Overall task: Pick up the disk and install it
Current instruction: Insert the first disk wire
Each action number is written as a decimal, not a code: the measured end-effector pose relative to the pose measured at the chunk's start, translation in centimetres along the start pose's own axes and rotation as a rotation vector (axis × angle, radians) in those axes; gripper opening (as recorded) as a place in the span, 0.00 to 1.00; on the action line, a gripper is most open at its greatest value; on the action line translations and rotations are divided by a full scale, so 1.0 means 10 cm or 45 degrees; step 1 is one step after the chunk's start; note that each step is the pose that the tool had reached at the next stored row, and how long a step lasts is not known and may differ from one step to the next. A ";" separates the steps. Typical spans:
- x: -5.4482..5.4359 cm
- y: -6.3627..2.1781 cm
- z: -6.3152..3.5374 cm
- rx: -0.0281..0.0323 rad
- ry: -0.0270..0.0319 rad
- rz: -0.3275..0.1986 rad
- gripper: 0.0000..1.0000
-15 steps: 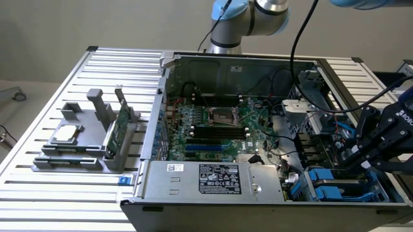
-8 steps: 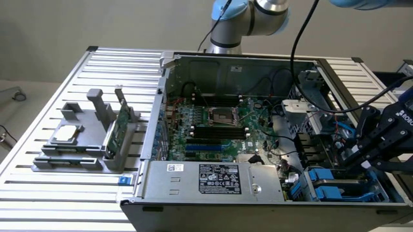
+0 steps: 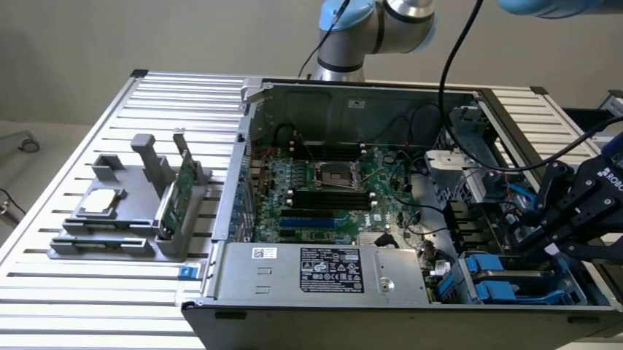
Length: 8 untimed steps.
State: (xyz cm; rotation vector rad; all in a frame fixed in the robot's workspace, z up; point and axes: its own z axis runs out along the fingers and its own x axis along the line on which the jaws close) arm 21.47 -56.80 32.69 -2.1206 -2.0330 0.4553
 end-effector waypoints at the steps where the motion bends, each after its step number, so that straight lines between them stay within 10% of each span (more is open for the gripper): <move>1: 0.00 0.001 0.002 0.0013 -0.0002 0.000 0.17; 8: 0.00 0.030 0.018 0.0089 0.0000 -0.001 0.17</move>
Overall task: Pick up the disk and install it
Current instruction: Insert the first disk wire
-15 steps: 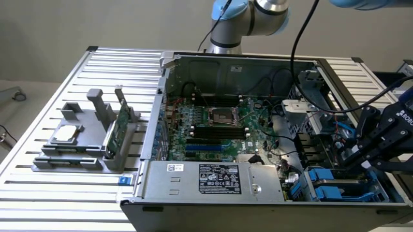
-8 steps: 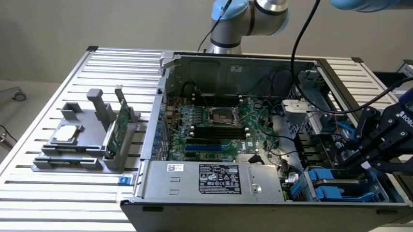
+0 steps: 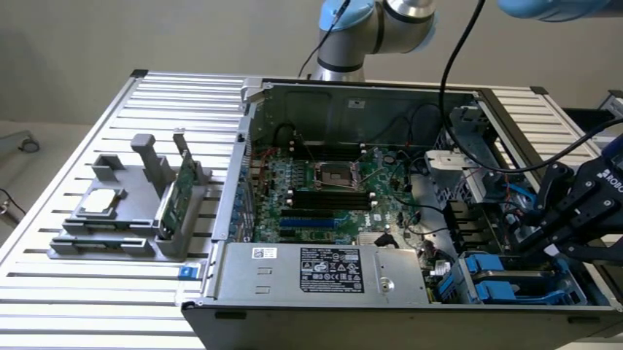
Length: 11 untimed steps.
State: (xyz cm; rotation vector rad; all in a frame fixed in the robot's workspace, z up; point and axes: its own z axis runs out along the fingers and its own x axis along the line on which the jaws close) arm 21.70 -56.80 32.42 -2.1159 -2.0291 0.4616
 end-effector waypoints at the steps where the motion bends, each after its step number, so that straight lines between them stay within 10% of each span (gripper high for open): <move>1: 0.00 0.007 0.002 0.0003 0.0001 0.000 0.17; 11: -0.01 0.035 0.024 0.0023 0.0025 -0.002 0.24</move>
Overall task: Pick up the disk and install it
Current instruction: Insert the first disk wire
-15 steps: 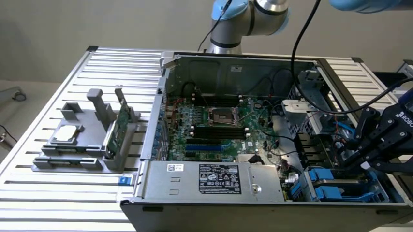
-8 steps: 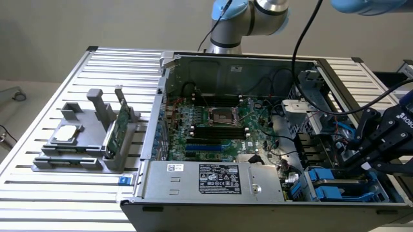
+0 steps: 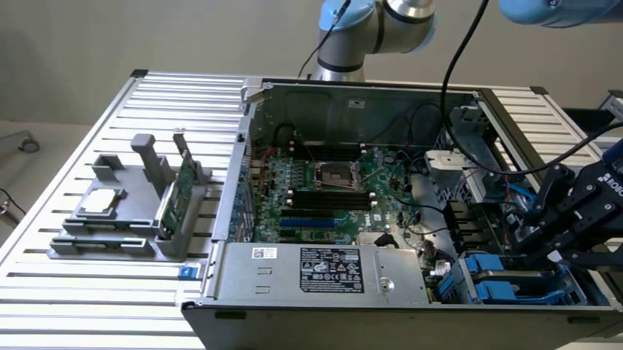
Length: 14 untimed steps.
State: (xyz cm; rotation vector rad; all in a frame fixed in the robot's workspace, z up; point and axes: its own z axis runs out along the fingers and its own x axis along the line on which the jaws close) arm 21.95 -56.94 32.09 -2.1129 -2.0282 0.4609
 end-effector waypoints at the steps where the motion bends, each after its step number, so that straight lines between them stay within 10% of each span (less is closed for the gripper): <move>1: 0.00 -0.004 -0.009 0.0006 -0.0012 0.001 0.31; 14: -0.03 -0.114 -0.243 0.0167 -0.0018 -0.001 0.60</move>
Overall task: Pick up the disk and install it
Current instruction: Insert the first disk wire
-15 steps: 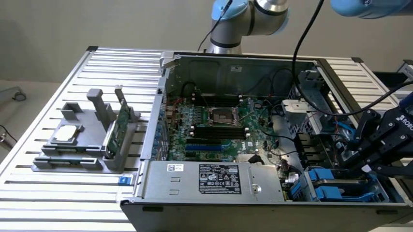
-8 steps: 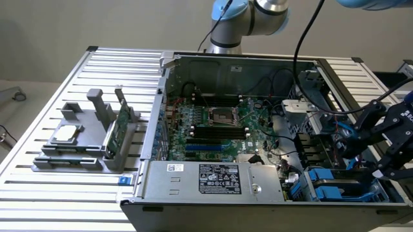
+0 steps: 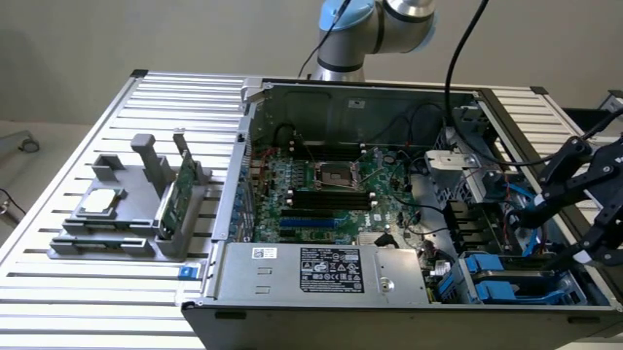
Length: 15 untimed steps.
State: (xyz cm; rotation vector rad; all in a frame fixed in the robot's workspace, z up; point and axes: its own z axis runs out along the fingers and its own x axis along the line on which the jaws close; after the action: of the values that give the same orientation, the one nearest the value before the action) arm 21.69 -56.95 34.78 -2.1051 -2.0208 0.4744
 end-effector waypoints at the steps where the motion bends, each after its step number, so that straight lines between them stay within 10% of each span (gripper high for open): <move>1: 0.00 -0.010 -0.025 0.0004 -0.0001 0.000 0.60; 15: 0.01 -0.136 -0.266 -0.0192 0.0011 0.002 0.60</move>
State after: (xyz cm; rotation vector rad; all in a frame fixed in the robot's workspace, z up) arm 21.36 -56.56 37.72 -2.1150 -2.0290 0.4598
